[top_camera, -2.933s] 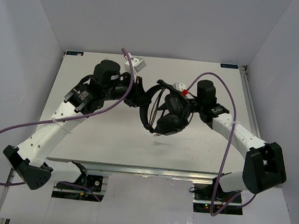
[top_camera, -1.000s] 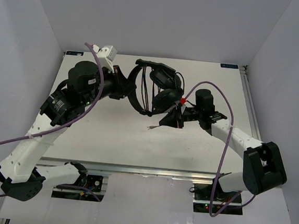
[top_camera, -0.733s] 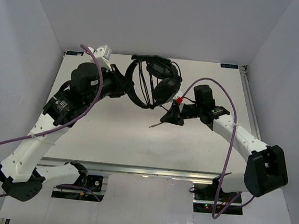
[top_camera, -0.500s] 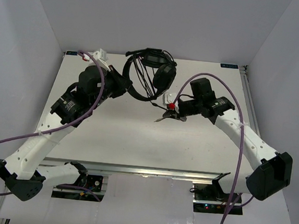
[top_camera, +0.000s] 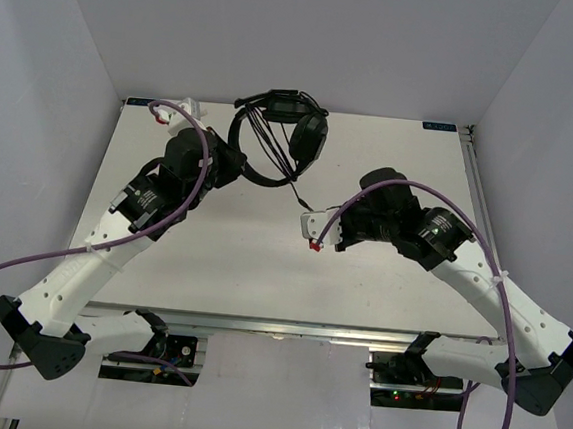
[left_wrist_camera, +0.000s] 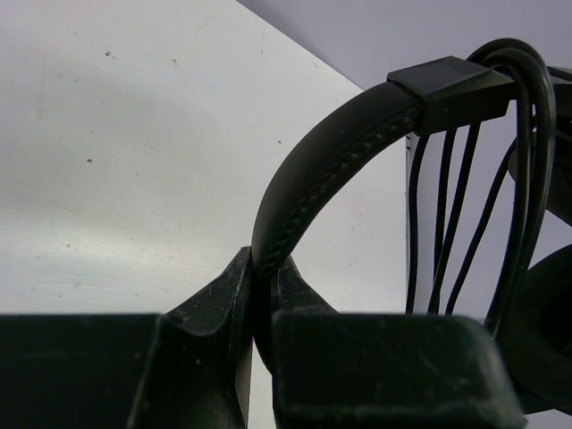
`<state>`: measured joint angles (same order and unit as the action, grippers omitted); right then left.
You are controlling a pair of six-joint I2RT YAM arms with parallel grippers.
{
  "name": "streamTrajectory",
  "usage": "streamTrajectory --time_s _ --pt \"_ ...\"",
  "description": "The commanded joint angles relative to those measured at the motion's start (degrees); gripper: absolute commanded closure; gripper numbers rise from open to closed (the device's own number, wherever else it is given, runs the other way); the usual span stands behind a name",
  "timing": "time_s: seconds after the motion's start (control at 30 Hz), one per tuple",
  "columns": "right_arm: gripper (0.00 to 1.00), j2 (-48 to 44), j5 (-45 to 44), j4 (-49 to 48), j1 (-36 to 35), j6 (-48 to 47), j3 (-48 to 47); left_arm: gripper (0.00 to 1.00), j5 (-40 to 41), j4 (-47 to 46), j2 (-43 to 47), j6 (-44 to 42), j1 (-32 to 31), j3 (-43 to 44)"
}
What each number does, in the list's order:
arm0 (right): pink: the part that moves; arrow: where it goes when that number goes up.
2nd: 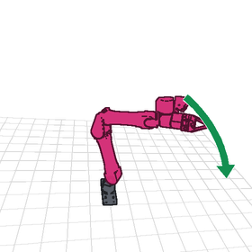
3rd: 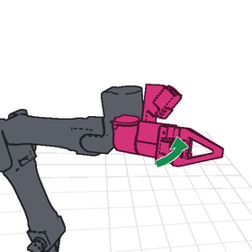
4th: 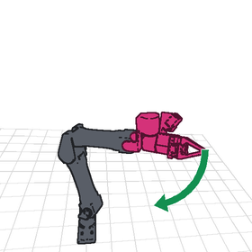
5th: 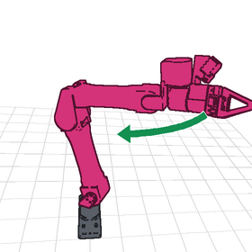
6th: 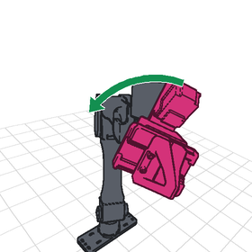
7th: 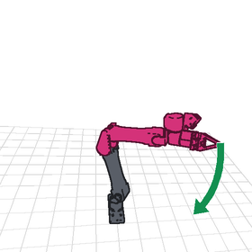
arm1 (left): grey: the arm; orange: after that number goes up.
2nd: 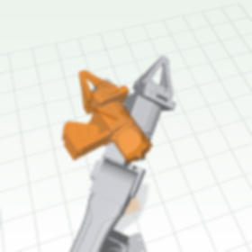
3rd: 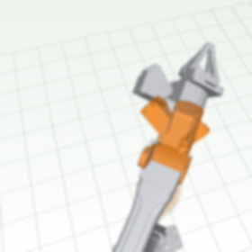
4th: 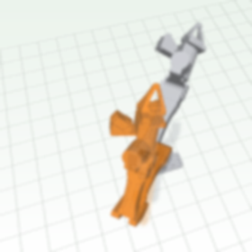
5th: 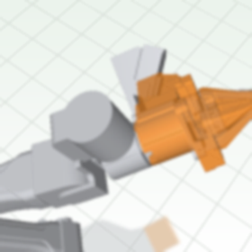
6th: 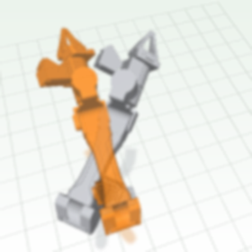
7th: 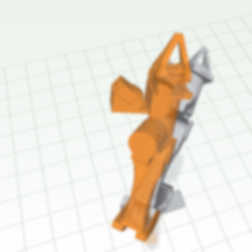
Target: Wrap the headphones
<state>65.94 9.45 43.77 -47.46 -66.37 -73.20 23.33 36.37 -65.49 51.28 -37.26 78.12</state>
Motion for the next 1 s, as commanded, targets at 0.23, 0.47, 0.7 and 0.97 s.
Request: streamTrajectory --time_s 0.23,0.47,0.7,0.97 --pt "0.92 -1.2 -14.3 1.8 -5.2 -3.4 -3.2 1.0 2.7 0.3 2.1 -2.1 0.2 0.1" --pt "0.92 -0.5 -17.1 3.7 -7.3 -5.8 -6.4 1.0 4.1 1.8 1.4 -3.4 0.5 -2.8" --pt "0.92 -0.4 -23.0 2.7 -12.0 -11.8 -2.7 1.0 1.0 2.6 -5.7 -4.5 0.6 -3.4" --pt "0.92 1.7 -27.5 -1.9 -14.1 -16.3 5.4 1.0 -4.1 3.1 -13.5 -6.5 0.6 -6.3"
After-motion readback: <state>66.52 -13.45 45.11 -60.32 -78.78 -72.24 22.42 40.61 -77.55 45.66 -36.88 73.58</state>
